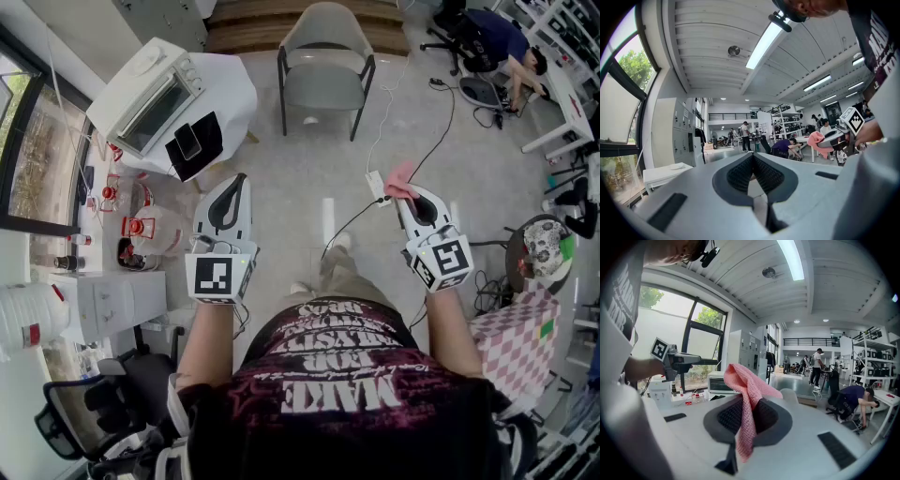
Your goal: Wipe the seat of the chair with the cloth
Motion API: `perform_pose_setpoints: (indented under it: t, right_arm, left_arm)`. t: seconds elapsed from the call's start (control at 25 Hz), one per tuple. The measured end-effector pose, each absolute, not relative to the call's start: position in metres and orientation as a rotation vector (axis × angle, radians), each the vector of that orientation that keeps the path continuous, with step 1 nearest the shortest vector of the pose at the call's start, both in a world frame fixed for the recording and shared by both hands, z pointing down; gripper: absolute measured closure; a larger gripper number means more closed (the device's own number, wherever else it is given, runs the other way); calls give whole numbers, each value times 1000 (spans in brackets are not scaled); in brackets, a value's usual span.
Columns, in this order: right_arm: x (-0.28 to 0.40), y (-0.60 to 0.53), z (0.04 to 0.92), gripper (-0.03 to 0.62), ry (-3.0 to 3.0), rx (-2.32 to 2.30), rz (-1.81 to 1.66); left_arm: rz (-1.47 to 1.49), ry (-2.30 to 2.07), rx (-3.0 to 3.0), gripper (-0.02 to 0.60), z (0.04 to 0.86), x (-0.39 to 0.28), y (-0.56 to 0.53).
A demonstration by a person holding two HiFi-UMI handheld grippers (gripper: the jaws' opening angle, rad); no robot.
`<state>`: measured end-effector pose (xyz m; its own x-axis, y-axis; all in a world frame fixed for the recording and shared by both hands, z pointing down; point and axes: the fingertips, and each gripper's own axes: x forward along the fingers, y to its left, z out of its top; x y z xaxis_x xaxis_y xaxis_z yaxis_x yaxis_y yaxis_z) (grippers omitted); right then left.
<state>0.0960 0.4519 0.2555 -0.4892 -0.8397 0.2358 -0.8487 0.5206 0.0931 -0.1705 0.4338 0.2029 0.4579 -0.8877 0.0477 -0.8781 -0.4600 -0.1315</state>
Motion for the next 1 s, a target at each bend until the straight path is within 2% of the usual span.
perform_pose_setpoints:
  t: [0.48, 0.68, 0.84, 1.0]
  right_arm:
    - [131, 389, 270, 563, -2532, 1469, 116]
    - [119, 370, 275, 563, -2590, 1146, -44]
    - [127, 352, 288, 562, -2571, 894, 7]
    - [150, 309, 286, 563, -2595, 931, 66]
  left_arm:
    - [-246, 1542, -2638, 578, 223, -127, 363]
    - [-265, 1529, -2641, 578, 222, -98, 321]
    - [-300, 1517, -2622, 578, 219, -79, 289]
    - [-293, 1580, -2602, 578, 221, -63, 266]
